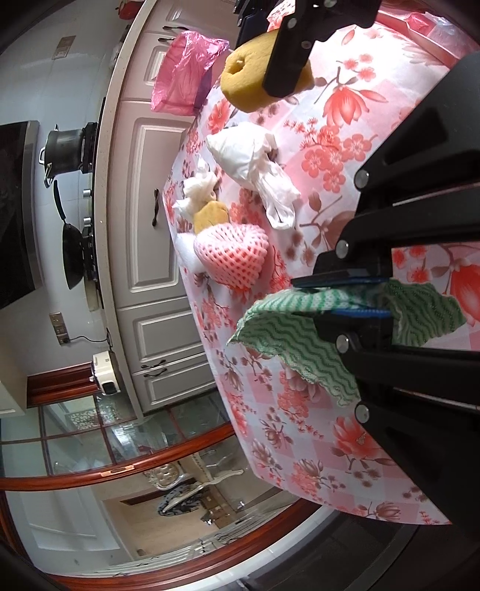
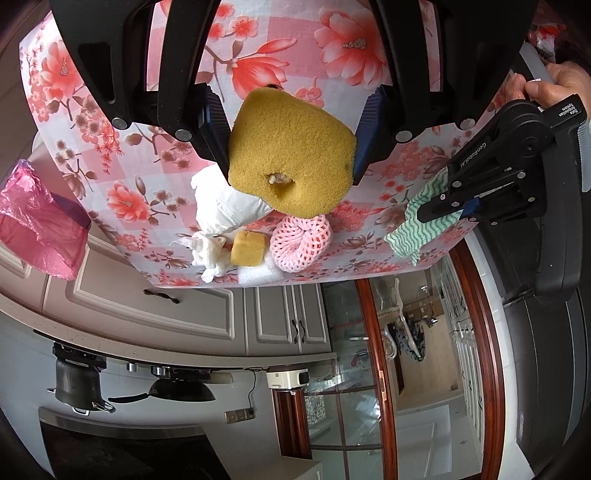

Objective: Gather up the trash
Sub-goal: 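Carry the cloth and sponge to the pink bin and open both tools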

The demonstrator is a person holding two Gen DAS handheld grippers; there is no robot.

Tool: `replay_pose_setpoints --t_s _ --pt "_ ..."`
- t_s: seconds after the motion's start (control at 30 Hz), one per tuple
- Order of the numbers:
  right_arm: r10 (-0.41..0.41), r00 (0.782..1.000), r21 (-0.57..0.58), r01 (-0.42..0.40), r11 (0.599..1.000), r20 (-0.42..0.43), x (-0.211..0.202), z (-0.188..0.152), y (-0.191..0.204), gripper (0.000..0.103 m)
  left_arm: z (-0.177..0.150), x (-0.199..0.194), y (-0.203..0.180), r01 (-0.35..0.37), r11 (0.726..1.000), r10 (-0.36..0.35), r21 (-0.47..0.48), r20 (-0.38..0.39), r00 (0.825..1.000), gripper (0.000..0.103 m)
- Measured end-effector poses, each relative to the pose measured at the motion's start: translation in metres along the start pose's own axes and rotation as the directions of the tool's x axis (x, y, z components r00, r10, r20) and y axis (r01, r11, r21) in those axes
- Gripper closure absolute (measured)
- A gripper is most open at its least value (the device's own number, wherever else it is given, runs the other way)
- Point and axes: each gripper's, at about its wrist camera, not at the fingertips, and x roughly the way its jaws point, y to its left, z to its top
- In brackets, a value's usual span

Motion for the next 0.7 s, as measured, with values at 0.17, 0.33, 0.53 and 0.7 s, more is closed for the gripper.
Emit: replay_pose_setpoints --t_s 0.17,0.33,0.53,0.7 --pt "-0.008 1.000 0.030 0.007 1.000 0.017 -0.008 -0.001 -0.012 0.046 0.004 -0.008 -0.013 0.003 1.000 -0.004 0.028 0.016 1.000 0.094" --pt "-0.022 0.999 0.065 0.020 0.998 0.032 -0.015 -0.003 -0.026 0.046 0.010 -0.013 -0.027 0.016 0.998 -0.018 0.061 0.028 0.999 0.094" --pt "-0.049 0.998 0.106 0.044 0.993 0.046 -0.019 -0.005 -0.048 0.046 0.019 -0.017 -0.048 0.056 0.994 -0.060 0.097 0.042 0.997 0.094" --pt "-0.092 0.994 0.147 0.083 0.986 0.062 -0.024 -0.003 -0.072 0.046 0.030 -0.018 -0.069 0.137 0.986 -0.144 0.098 0.064 0.988 0.094"
